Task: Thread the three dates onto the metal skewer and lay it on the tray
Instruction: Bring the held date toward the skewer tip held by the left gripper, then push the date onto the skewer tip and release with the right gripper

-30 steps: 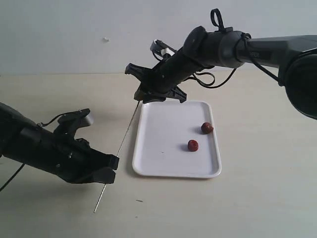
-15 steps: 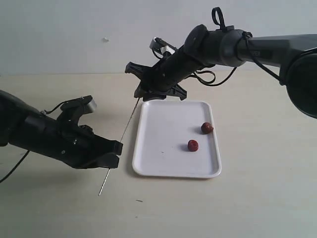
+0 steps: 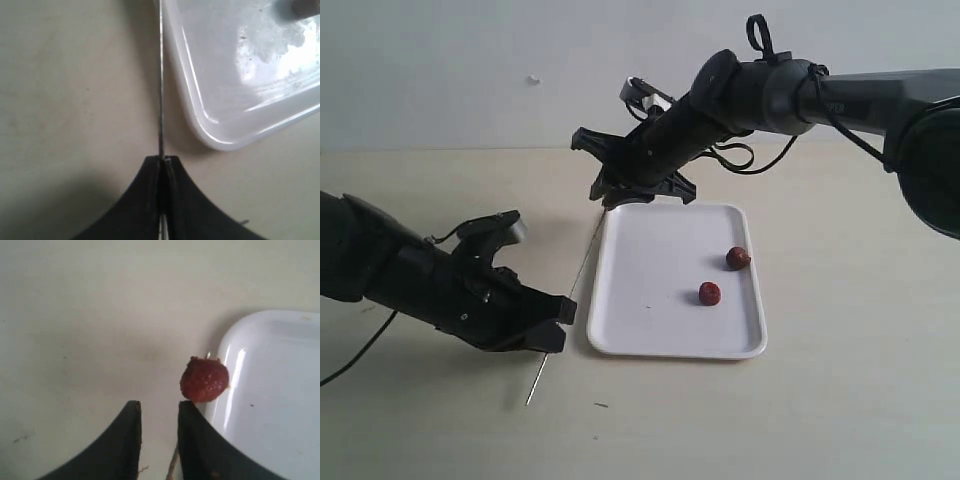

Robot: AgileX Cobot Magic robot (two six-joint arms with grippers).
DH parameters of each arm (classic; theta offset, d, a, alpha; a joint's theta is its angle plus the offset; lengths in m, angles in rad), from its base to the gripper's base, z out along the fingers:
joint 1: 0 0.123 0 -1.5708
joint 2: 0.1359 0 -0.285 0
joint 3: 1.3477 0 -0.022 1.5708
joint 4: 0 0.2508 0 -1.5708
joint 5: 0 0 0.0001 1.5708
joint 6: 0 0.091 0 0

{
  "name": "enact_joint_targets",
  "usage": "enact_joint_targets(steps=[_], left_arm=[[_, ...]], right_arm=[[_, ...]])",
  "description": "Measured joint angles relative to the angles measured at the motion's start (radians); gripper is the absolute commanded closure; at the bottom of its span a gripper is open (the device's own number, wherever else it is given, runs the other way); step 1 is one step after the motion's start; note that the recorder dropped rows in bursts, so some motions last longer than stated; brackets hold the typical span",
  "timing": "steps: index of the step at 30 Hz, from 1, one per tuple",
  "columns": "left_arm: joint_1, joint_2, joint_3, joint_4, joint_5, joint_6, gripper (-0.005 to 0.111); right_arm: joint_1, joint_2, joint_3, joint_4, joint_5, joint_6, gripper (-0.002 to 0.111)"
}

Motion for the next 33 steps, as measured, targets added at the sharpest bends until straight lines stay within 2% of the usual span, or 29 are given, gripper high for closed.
enact_joint_targets(steps=[14, 22, 25, 28, 33], left_arm=[[0.0, 0.009, 0.0, -0.125, -0.005, 0.17, 0.107], [0.0, 0.009, 0.0, -0.169, -0.007, 0.252, 0.107], [0.0, 0.009, 0.0, -0.196, -0.008, 0.29, 0.107], [0.0, 0.009, 0.0, -0.202, -0.009, 0.343, 0.107], [0.0, 0.009, 0.0, -0.206, 0.001, 0.464, 0.107]], right_arm=[[0.0, -0.014, 0.0, -0.009, 0.004, -0.006, 0.08], [0.0, -0.109, 0.0, -0.109, 0.05, -0.011, 0.08], [-0.007, -0.135, 0.0, -0.137, 0.088, -0.011, 0.076], [-0.031, -0.153, 0.0, -0.184, 0.139, -0.013, 0.07], [-0.108, -0.173, 0.0, -0.276, 0.251, -0.038, 0.069]])
